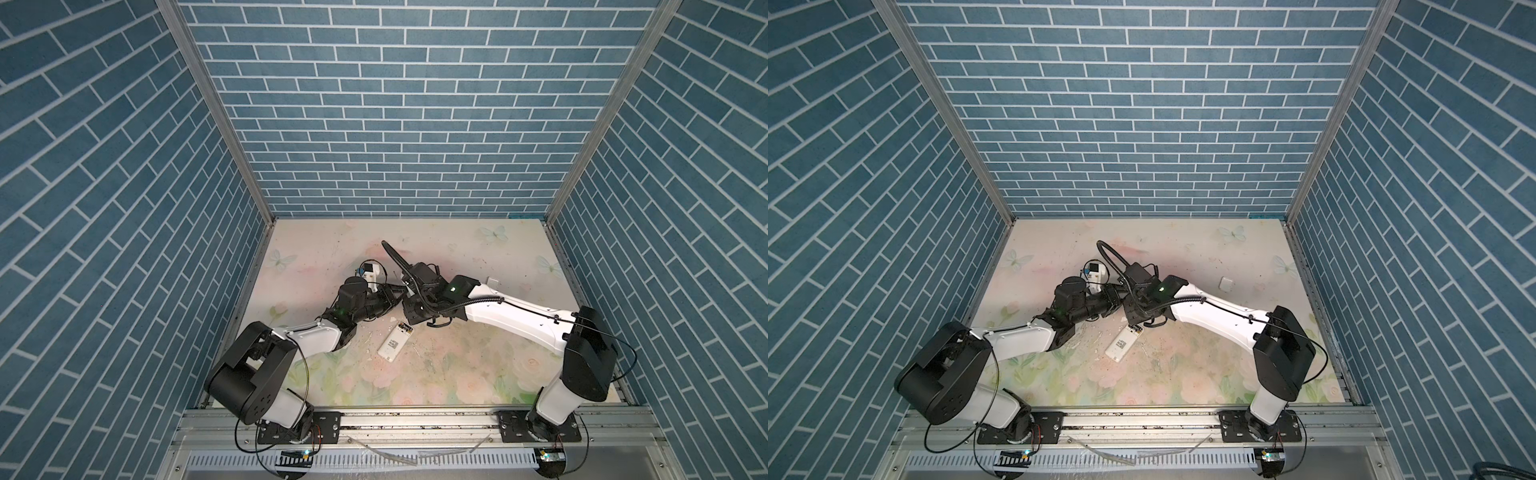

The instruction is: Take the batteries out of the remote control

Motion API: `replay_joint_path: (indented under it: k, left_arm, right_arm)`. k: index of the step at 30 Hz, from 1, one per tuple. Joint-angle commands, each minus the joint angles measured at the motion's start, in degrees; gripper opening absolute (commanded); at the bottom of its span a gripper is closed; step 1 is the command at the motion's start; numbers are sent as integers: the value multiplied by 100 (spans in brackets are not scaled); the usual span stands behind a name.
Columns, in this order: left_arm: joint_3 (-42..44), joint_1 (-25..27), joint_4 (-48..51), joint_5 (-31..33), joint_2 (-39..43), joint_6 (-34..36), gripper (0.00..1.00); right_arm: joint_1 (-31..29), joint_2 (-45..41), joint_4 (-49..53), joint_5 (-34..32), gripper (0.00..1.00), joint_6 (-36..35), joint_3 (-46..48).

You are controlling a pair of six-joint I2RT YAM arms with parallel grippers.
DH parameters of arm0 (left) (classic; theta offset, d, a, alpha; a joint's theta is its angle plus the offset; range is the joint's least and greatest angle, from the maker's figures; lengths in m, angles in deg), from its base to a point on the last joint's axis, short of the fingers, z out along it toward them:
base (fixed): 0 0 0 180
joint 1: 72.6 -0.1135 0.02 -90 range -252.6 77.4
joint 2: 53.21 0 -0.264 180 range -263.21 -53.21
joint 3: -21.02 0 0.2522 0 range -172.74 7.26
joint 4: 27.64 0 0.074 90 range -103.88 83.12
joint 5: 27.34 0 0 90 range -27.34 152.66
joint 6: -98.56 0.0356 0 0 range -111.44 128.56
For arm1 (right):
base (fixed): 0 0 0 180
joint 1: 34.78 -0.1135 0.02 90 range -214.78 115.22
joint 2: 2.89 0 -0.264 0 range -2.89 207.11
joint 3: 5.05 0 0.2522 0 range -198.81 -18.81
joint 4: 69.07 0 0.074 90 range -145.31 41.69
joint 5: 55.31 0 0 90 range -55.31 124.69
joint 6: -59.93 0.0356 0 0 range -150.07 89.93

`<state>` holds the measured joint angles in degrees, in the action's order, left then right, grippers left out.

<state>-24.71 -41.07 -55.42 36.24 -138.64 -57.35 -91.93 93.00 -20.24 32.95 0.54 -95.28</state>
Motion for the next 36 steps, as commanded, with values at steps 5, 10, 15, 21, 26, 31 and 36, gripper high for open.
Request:
replay_joint_path:
  k: [5,10,15,21,26,31,36]
  left_arm:
    - [138,21,-440,72,-88,-62,0]
    - [73,4,-513,131,-97,-179,0]
    - [-130,-55,-779,88,-169,-553,0]
    - [-320,-129,-847,66,-241,-787,0]
    - [-344,-207,-1298,143,-368,-1227,0]
    - [-361,-206,-1355,201,-353,-1348,0]
    - [-363,-208,-1272,235,-243,-1340,0]
  right_arm:
    - [-34,-77,-94,-85,0,53,-181]
    - [-28,-360,-429,-247,18,287,153]
    - [-33,-751,-1165,-496,46,750,735]
    - [-35,-1383,-2374,-717,54,1099,1627]
    - [-35,-1817,-3535,-895,54,1292,2408]
    - [-34,-1909,-4730,-960,53,1333,2977]
    - [-34,-1788,-5558,-953,52,1377,3229]
